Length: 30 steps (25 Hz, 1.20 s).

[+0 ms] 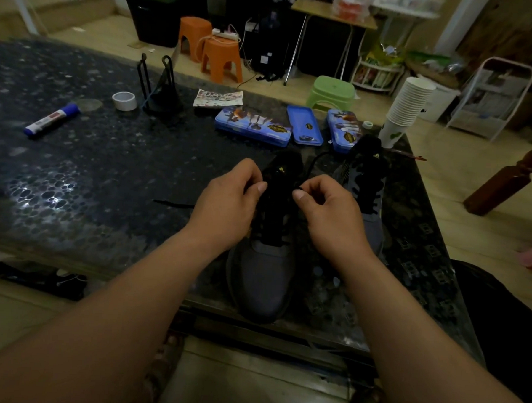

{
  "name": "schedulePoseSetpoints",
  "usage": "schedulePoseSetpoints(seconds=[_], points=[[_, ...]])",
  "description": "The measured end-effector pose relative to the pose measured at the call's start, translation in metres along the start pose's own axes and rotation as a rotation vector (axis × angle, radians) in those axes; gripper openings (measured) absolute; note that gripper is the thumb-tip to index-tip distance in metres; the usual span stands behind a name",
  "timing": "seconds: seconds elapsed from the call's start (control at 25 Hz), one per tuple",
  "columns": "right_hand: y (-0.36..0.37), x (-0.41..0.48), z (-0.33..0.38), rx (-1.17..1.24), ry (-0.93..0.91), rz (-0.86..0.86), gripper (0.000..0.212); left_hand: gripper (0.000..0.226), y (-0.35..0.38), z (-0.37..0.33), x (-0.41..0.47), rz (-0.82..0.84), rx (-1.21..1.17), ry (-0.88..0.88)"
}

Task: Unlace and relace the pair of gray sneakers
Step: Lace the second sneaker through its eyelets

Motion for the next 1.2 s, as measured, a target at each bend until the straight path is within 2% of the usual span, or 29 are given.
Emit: schedulePoseSetpoints(seconds=[0.16, 0.32, 0.4, 0.52, 0.6, 0.8, 0.92, 1.04, 1.2], points=[[0.002, -0.005, 0.001, -0.021, -0.044, 0.010, 0.012, 0.012, -0.001, -0.001, -0.002, 0.026, -0.017, 0.041], [-0.007, -0.004, -0.006, 0.043, 0.019, -0.019, 0.004, 0.007, 0.002, 0.009, 0.002, 0.001, -0.078, -0.057], [-0.008, 0.003, -0.006, -0.037, -0.039, -0.053, 0.010, 0.018, 0.005, 0.012, 0.006, -0.009, -0.049, -0.067], [-0.004, 0.008, -0.001, -0.197, -0.145, -0.041, 0.006, 0.009, 0.006, 0.007, 0.010, 0.003, -0.059, -0.065], [-0.005, 0.010, -0.001, -0.190, -0.126, -0.030, 0.009, 0.007, 0.002, 0.008, 0.013, 0.001, -0.084, -0.099], [-0.012, 0.017, 0.002, -0.092, -0.037, 0.041, 0.006, 0.017, -0.002, 0.010, 0.017, 0.206, -0.106, -0.168], [-0.010, 0.019, 0.000, -0.099, -0.035, 0.106, 0.007, 0.008, -0.001, 0.016, 0.021, 0.200, -0.013, -0.181], [-0.012, 0.021, -0.001, -0.046, -0.030, 0.089, 0.013, 0.010, -0.004, 0.018, 0.024, 0.134, -0.072, -0.152], [-0.013, 0.022, -0.001, -0.107, -0.071, 0.084, 0.015, 0.012, -0.004, 0.012, 0.021, 0.096, -0.001, 0.036]])
Point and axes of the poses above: each hand's wrist, its own x-axis towards the middle knuckle, its own y-axis out of the palm, z = x × y, the point moved 3 cm from there along x, towards the middle knuckle, and after that the axes turned 6 degrees about -z, right-handed, at the moved point
